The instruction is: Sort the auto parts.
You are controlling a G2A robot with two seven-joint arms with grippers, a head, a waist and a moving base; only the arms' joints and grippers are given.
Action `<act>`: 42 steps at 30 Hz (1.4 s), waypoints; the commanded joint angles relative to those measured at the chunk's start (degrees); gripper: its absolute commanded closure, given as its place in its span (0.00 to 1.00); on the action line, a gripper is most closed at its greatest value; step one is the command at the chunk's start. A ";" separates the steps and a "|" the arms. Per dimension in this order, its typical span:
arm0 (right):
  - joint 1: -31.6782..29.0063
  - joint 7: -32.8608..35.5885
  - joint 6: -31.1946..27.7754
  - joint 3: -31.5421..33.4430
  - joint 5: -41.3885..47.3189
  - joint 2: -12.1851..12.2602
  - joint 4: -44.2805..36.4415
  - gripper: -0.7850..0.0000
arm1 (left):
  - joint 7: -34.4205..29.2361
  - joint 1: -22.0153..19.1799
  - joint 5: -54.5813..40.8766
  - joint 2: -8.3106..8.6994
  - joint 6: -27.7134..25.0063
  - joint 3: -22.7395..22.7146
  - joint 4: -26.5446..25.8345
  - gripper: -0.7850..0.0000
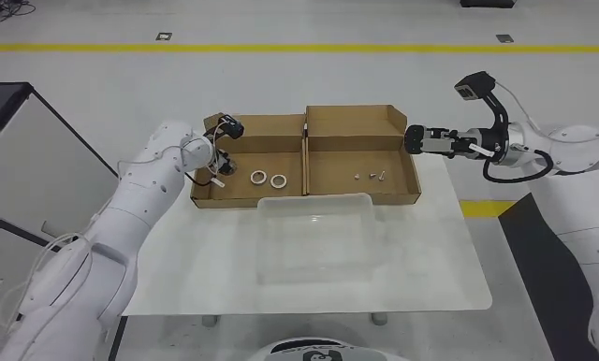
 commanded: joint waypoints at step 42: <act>0.00 0.00 0.00 0.00 0.00 0.00 0.00 0.00 | -1.58 7.81 -13.60 3.95 -4.11 -15.18 -25.96 0.00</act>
